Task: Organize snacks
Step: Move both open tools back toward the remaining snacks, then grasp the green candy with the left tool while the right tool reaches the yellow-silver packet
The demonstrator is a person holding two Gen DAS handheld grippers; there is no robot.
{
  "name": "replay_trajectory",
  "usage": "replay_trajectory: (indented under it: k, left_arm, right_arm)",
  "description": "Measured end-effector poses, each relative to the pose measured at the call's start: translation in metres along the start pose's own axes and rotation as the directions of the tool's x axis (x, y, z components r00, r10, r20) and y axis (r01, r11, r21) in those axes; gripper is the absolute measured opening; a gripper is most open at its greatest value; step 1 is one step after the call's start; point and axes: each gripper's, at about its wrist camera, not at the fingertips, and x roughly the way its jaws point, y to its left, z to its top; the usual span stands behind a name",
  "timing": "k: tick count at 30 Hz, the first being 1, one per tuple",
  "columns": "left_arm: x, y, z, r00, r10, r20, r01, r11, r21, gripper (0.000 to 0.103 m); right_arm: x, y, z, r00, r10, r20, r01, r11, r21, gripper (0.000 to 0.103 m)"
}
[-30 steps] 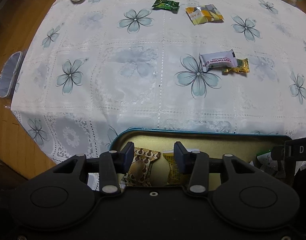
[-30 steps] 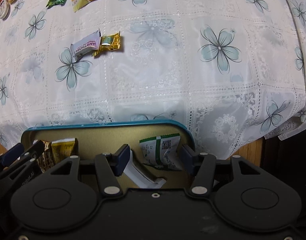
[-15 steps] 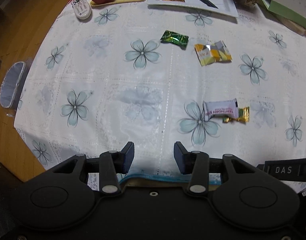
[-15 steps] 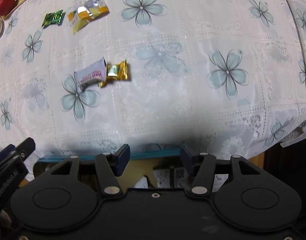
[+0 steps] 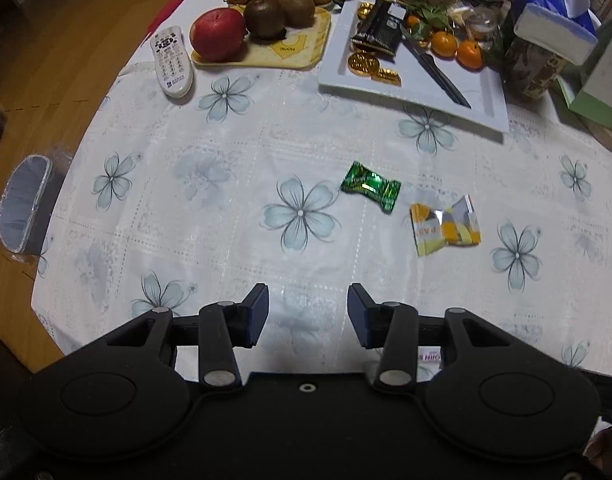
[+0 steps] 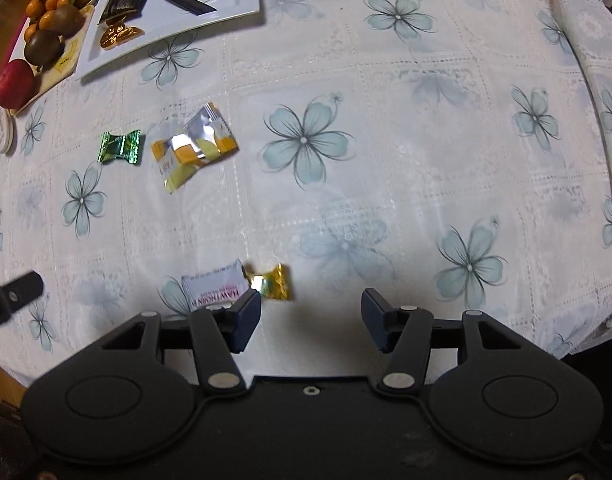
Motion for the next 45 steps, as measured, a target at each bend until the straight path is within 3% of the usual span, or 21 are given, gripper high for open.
replay_trajectory:
  k: [4, 8, 13, 20, 22, 26, 32, 41, 42, 45]
  left_arm:
    - [0.002, 0.006, 0.014, 1.0, -0.001, 0.017, 0.002, 1.0, -0.028, 0.053]
    - [0.012, 0.02, 0.022, 0.999, -0.044, -0.029, 0.041, 0.994, -0.097, 0.052]
    - [0.023, 0.027, 0.027, 0.999, 0.022, -0.044, -0.027, 0.992, -0.123, 0.052]
    - [0.023, 0.035, 0.028, 0.998, -0.004, -0.056, -0.004, 0.992, -0.129, 0.052]
    - [0.022, 0.035, 0.028, 0.998, -0.01, -0.055, 0.003, 0.992, -0.127, 0.052]
    - [0.023, 0.035, 0.029, 0.998, -0.016, -0.057, 0.009, 0.992, -0.127, 0.052]
    - [0.024, 0.032, 0.028, 0.996, -0.047, -0.072, 0.038, 0.991, -0.126, 0.052]
    - [0.027, 0.034, 0.028, 0.996, -0.054, -0.074, 0.045, 0.991, -0.124, 0.052]
    - [0.029, 0.034, 0.029, 0.996, -0.054, -0.076, 0.044, 0.991, -0.125, 0.052]
    - [0.037, 0.033, 0.033, 0.995, -0.056, -0.081, 0.046, 0.991, -0.125, 0.052]
  right_arm:
    - [0.01, 0.01, 0.018, 0.999, 0.033, 0.027, -0.034, 0.999, 0.021, 0.058]
    - [0.018, 0.023, 0.044, 0.997, 0.057, 0.05, -0.06, 0.996, 0.062, 0.058]
    - [0.037, 0.045, 0.082, 0.996, 0.08, 0.041, -0.086, 0.982, 0.169, 0.058]
    - [0.074, 0.07, 0.111, 0.997, 0.076, 0.023, -0.08, 0.959, 0.27, 0.059]
    - [0.079, 0.075, 0.111, 0.998, 0.048, 0.032, -0.055, 0.963, 0.265, 0.059]
    - [0.08, 0.086, 0.099, 0.999, 0.031, 0.018, -0.033, 0.991, 0.132, 0.055]
    - [0.08, 0.078, 0.068, 1.0, -0.001, -0.01, 0.001, 1.0, 0.007, 0.054]
    - [0.081, 0.065, 0.058, 1.0, -0.004, -0.007, 0.004, 1.0, 0.005, 0.056]
    - [0.08, 0.067, 0.058, 1.0, -0.007, 0.002, 0.007, 1.0, -0.009, 0.051]
    - [0.074, 0.073, 0.054, 1.0, 0.02, 0.0, -0.02, 0.996, -0.089, 0.008]
